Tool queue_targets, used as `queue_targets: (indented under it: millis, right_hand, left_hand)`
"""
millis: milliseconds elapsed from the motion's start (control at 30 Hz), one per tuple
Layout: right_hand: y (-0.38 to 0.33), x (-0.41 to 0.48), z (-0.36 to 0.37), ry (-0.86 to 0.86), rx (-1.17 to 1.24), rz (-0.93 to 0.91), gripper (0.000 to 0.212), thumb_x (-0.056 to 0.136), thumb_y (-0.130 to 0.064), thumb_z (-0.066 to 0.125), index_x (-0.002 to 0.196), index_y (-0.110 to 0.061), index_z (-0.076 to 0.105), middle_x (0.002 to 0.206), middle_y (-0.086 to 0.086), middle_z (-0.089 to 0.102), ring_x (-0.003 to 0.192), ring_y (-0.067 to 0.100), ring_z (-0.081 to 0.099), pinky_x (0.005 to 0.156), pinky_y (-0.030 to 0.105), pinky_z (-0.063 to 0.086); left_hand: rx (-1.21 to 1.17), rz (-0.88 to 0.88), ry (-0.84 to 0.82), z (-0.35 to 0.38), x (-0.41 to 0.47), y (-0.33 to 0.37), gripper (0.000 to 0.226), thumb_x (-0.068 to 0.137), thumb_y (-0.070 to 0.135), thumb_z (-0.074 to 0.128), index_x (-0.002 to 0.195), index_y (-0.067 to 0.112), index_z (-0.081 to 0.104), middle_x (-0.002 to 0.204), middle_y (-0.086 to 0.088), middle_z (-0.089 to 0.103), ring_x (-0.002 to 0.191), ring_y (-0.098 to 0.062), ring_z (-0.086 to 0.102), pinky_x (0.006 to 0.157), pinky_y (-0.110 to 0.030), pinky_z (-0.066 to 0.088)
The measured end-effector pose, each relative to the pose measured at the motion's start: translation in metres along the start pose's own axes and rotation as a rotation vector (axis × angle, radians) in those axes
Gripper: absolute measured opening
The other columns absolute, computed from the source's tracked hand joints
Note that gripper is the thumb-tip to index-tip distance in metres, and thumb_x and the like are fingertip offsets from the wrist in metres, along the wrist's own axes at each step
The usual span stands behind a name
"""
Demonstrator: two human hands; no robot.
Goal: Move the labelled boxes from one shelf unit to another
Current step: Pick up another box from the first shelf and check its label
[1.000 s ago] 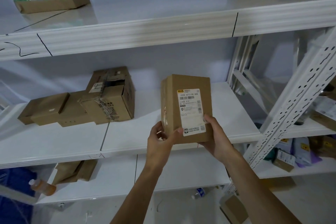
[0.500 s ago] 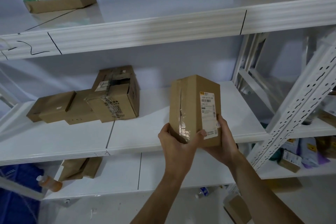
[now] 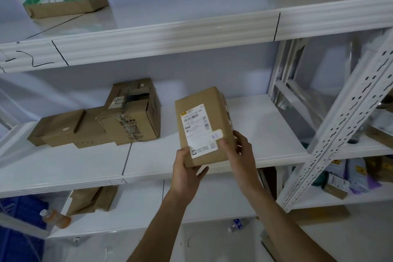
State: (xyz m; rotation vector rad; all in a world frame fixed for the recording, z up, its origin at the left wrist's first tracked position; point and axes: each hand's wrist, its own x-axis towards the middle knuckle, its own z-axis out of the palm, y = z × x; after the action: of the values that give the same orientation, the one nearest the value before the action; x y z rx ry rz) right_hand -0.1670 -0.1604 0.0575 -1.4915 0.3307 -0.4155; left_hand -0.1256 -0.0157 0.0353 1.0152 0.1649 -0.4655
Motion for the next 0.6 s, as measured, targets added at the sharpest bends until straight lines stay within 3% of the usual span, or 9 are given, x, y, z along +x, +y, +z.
queue_targets:
  millis: [133, 200, 267, 400, 467, 600]
  right_hand:
    - [0.006, -0.022, 0.02, 0.117, -0.137, -0.124, 0.074, 0.07, -0.067, 0.075, 0.135, -0.041, 0.051, 0.127, -0.016, 0.047, 0.118, 0.003, 0.057, 0.087, 0.019, 0.057]
    - [0.004, -0.032, 0.026, 0.126, -0.202, -0.197, 0.081, 0.071, -0.068, 0.073, 0.141, -0.037, 0.048, 0.131, -0.014, 0.044, 0.122, 0.002, 0.053, 0.088, 0.015, 0.056]
    - [0.004, -0.036, 0.029, 0.144, -0.228, -0.23, 0.087, 0.071, -0.069, 0.072, 0.145, -0.032, 0.045, 0.136, -0.011, 0.043, 0.125, 0.004, 0.052, 0.09, 0.017, 0.057]
    - [0.006, -0.033, 0.025, 0.126, -0.184, -0.199, 0.081, 0.069, -0.074, 0.072, 0.138, -0.041, 0.047, 0.131, -0.017, 0.045, 0.122, 0.003, 0.056, 0.086, 0.017, 0.058]
    - [0.002, -0.027, 0.019, 0.096, -0.112, -0.148, 0.073, 0.067, -0.073, 0.072, 0.131, -0.045, 0.049, 0.128, -0.018, 0.047, 0.115, -0.002, 0.059, 0.081, 0.015, 0.059]
    - [0.002, -0.008, -0.002, 0.035, 0.052, -0.024, 0.06, 0.073, -0.064, 0.068, 0.128, -0.042, 0.058, 0.128, -0.011, 0.063, 0.111, -0.001, 0.064, 0.083, 0.018, 0.056]
  left_hand:
    - [-0.204, -0.067, -0.028, -0.009, 0.003, -0.004, 0.06, 0.093, 0.046, 0.051, 0.148, 0.023, 0.056, 0.146, -0.018, 0.063, 0.136, -0.038, 0.055, 0.109, -0.052, 0.049]
    - [-0.258, -0.085, -0.031, -0.01, 0.003, -0.005, 0.064, 0.093, 0.047, 0.049, 0.152, 0.023, 0.052, 0.147, -0.018, 0.061, 0.134, -0.038, 0.053, 0.094, -0.049, 0.056]
    - [-0.272, -0.102, -0.034, -0.013, 0.005, -0.006, 0.066, 0.093, 0.047, 0.049, 0.153, 0.021, 0.05, 0.146, -0.019, 0.059, 0.136, -0.039, 0.05, 0.091, -0.049, 0.056]
    - [-0.213, -0.098, -0.02, -0.014, 0.005, -0.005, 0.065, 0.091, 0.047, 0.053, 0.151, 0.021, 0.051, 0.148, -0.022, 0.059, 0.141, -0.04, 0.053, 0.103, -0.052, 0.053]
    - [-0.158, -0.061, -0.023, -0.008, 0.002, -0.003, 0.054, 0.096, 0.045, 0.05, 0.144, 0.024, 0.057, 0.139, -0.019, 0.067, 0.136, -0.037, 0.057, 0.112, -0.054, 0.047]
    - [0.02, 0.026, 0.006, 0.007, -0.006, 0.0, 0.04, 0.103, 0.041, 0.046, 0.138, 0.025, 0.058, 0.128, -0.009, 0.076, 0.129, -0.03, 0.063, 0.112, -0.049, 0.047]
